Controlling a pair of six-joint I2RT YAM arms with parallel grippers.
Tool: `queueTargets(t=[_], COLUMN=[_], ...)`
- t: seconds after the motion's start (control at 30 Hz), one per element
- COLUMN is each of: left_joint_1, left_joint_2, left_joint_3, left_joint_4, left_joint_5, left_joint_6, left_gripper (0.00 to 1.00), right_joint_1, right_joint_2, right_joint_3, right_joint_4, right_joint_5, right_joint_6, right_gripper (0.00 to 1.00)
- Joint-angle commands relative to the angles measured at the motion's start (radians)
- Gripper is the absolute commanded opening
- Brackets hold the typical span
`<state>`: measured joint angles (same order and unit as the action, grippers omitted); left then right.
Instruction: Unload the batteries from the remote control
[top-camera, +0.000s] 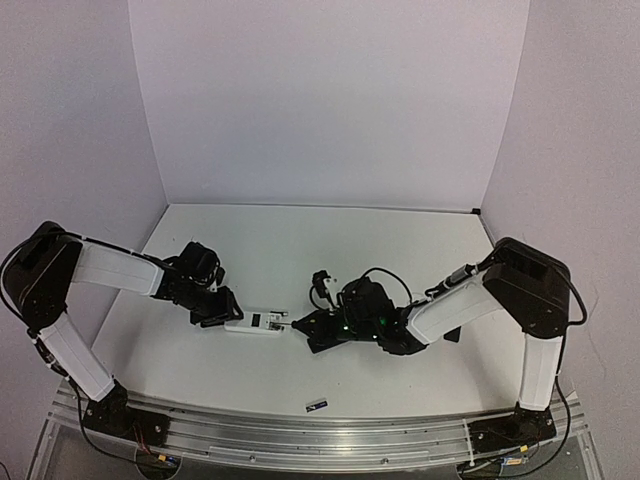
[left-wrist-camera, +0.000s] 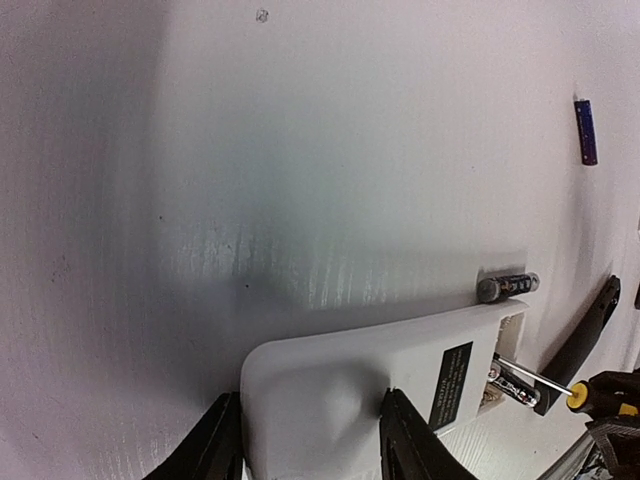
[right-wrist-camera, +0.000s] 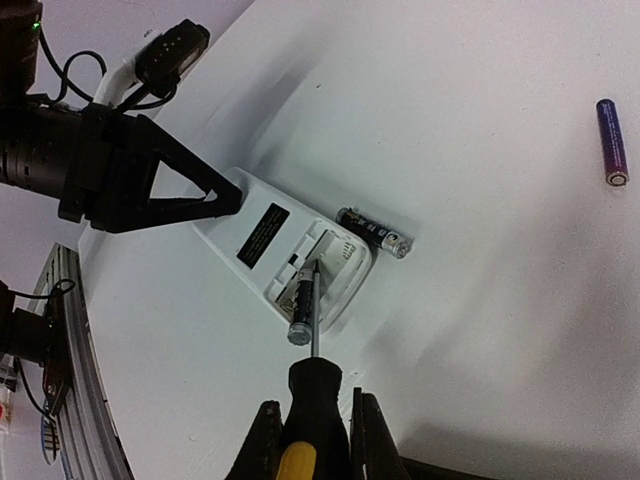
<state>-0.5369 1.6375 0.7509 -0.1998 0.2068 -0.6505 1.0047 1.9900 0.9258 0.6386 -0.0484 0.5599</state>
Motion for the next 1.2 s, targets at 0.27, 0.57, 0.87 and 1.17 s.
queueTargets(t=[0.27, 0.57, 0.87, 1.17], left_joint_1=[-0.032, -0.032, -0.032, -0.032], left_joint_2=[0.173, 0.127, 0.086, 0.067], left_joint_3=[-0.030, -0.025, -0.017, -0.033], left_joint_4=[-0.131, -0.140, -0.152, -0.146], left_joint_5=[-0.038, -0.051, -0.083, -0.077], left_joint_6=[-0.010, -0.012, -0.008, -0.021], left_gripper=[0.45, 0.47, 0.49, 0.49], right_joint_1=[0.032, 0.025, 0.026, 0.025], right_joint_2=[-0.091, -0.199, -0.311, -0.355], right_joint_3=[-0.030, -0.001, -0.042, -0.066], right_joint_4=[0.058, -0.011, -0.154, -0.182], right_joint_5=[-0.068, -0.024, 0.180, 0.208], right_joint_6=[0.003, -0.070, -0.156, -0.165], right_gripper=[0.00, 0.00, 0.00, 0.00])
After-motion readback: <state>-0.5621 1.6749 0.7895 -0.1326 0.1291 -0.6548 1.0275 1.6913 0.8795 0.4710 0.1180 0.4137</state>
